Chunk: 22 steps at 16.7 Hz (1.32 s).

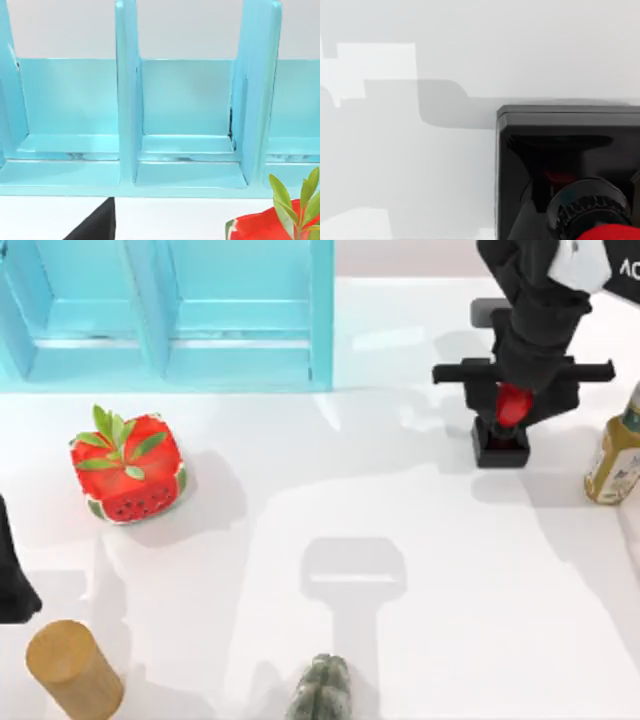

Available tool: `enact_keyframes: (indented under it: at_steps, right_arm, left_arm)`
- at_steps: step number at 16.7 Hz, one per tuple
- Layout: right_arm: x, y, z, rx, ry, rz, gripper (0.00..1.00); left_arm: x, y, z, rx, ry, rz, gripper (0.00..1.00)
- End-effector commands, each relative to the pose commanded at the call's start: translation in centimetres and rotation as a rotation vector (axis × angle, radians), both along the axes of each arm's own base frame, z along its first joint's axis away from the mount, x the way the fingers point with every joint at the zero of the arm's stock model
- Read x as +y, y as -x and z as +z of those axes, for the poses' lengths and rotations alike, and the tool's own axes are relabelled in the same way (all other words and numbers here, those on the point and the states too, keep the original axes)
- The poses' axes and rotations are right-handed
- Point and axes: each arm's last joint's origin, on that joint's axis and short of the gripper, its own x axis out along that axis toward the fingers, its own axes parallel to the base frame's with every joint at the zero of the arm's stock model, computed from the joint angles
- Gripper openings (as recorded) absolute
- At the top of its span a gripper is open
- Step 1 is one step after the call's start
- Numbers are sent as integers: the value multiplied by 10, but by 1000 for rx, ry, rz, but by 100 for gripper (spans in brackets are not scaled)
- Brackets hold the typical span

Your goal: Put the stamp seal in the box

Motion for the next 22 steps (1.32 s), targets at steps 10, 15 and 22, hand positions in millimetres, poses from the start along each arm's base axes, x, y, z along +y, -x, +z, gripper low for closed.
enact_keyframes:
  at_steps: [10,15,22]
  right_arm:
    - [18,3,6,-6,-6,23,0]
    - [75,20,39,-26,-35,85,0]
    - [43,11,83,8,-22,46,0]
  left_arm:
    - [0,0,0,0,0,0,100]
    - [0,0,0,0,0,0,100]
    - [0,0,0,0,0,0,100]
